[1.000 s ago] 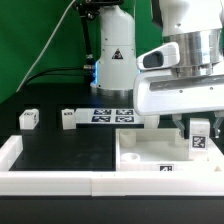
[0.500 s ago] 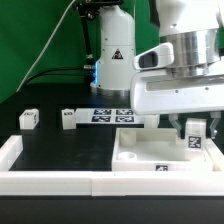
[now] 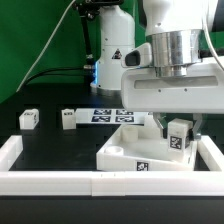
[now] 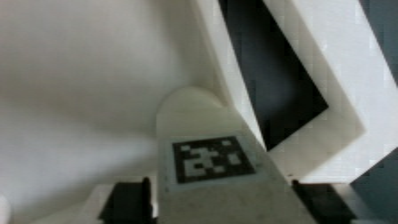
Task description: Assemble one leg
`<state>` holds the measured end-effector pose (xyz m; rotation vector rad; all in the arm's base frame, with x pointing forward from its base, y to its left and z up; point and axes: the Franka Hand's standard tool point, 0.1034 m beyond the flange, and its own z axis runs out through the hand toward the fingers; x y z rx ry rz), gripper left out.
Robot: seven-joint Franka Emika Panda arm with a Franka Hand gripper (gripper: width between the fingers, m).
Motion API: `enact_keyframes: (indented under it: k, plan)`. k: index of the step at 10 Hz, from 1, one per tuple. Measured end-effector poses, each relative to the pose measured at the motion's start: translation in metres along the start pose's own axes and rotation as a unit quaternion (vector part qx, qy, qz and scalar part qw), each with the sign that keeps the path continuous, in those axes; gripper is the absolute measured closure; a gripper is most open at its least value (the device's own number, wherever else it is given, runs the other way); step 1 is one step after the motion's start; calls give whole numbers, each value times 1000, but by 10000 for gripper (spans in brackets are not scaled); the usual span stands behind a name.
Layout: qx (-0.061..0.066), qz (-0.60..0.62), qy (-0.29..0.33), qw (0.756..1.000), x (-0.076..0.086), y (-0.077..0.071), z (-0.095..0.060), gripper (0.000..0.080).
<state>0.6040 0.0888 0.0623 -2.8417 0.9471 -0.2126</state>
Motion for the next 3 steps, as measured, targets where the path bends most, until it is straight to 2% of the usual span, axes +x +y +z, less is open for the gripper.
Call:
enact_keyframes:
  k: [1, 2, 3]
  plan:
    - [0, 0, 0, 1000, 0, 0, 0, 307]
    - [0, 0, 0, 1000, 0, 0, 0, 307]
    - [-1, 0, 0, 1000, 0, 0, 1, 181]
